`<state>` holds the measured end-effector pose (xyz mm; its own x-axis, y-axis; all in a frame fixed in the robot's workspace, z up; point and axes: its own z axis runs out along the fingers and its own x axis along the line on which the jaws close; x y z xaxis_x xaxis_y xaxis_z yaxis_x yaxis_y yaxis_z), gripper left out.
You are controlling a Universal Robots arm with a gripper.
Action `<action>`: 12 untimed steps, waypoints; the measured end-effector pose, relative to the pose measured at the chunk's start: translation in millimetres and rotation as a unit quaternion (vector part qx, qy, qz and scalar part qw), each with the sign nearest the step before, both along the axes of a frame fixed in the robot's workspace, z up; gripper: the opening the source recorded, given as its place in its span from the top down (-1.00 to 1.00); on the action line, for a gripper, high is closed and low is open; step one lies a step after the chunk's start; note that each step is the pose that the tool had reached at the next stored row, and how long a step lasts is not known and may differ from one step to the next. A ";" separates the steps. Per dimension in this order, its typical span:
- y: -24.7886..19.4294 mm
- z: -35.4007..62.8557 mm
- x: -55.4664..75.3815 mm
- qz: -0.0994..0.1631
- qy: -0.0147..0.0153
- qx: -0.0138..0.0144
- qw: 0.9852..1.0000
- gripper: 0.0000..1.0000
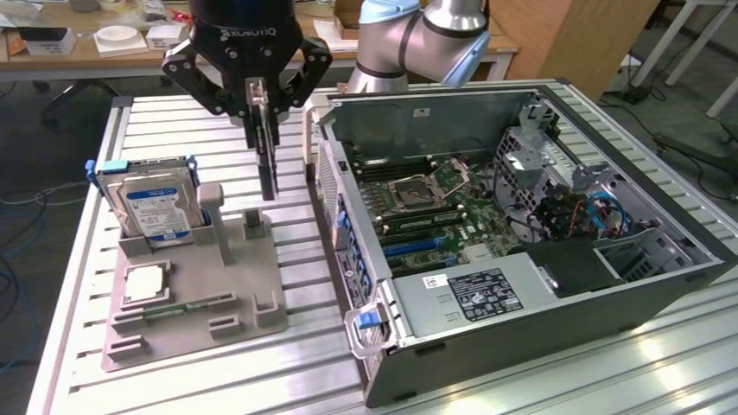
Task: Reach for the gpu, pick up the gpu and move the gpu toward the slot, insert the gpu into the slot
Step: 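Pick up the gpu and move the gpu toward the slot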
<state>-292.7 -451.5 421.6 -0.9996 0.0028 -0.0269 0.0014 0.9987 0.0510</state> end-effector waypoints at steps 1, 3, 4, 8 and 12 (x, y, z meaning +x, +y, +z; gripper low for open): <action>0.0 0.0 1.1 0.000 0.000 0.000 1.000 0.46; 0.0 0.0 3.4 0.000 0.000 0.000 1.000 0.46; 0.0 0.0 4.6 0.000 0.000 0.000 1.000 0.46; 0.0 0.0 8.9 0.000 0.000 0.000 1.000 0.46; 0.0 -0.1 13.1 0.000 0.000 0.000 1.000 0.46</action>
<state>-279.7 -451.5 421.5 -0.9996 0.0022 -0.0269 0.0009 0.9987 0.0512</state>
